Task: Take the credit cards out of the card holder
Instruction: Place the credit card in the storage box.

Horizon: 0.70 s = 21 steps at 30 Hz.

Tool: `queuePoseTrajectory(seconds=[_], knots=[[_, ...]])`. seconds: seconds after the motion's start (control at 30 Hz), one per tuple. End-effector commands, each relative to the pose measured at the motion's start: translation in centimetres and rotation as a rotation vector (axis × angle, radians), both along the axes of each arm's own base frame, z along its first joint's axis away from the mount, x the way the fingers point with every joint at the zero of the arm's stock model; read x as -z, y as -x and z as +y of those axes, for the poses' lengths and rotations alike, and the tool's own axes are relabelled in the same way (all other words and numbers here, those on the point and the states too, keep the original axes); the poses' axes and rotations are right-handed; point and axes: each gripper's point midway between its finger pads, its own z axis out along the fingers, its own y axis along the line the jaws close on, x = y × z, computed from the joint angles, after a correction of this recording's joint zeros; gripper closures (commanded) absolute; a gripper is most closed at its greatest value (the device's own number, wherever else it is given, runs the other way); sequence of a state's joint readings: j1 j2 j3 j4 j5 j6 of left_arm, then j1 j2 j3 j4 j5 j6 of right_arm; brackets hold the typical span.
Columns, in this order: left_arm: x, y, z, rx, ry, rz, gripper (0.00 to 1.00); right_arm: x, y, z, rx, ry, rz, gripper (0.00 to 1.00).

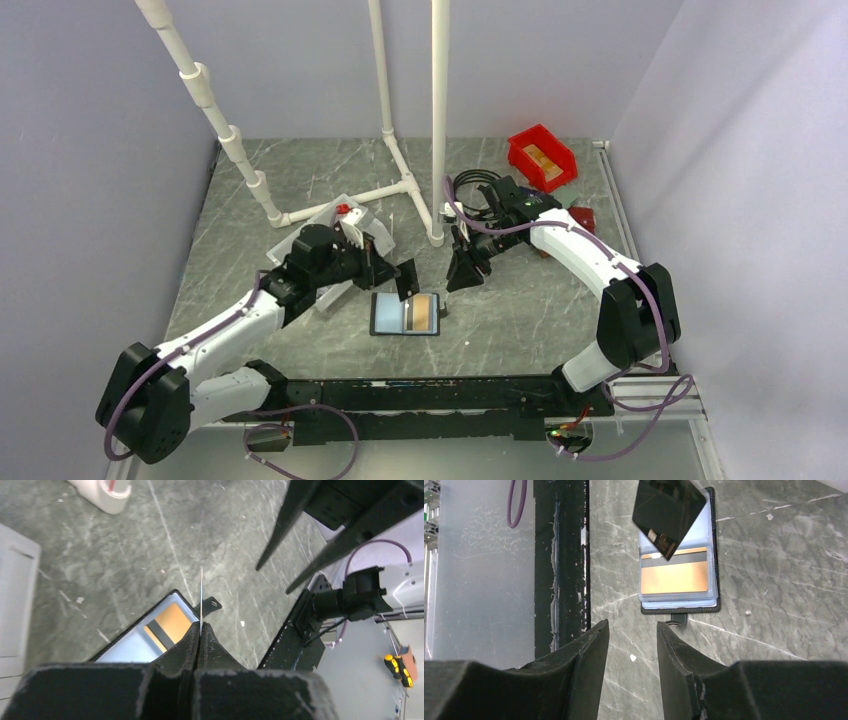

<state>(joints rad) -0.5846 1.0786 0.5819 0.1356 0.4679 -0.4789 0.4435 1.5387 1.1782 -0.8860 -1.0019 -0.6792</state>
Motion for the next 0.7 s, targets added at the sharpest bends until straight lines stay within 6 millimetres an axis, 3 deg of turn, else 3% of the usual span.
queuePoseTrajectory(seconds=[0.0,0.47,0.67], knots=[[-0.6,-2.5,1.5,-0.088,-0.023,0.015,1.0,-1.0,-0.4,0.1,-0.001,-0.03,-0.062,0.57],[-1.3,-7.9,5.9,-0.27,0.002,0.122,1.0,-0.9,-0.5,0.0,0.005,-0.024,-0.073,0.57],[-0.3,-10.1,8.7,-0.371,-0.036,0.182,1.0,-0.9,-0.6,-0.1,0.008,-0.021,-0.074,0.57]])
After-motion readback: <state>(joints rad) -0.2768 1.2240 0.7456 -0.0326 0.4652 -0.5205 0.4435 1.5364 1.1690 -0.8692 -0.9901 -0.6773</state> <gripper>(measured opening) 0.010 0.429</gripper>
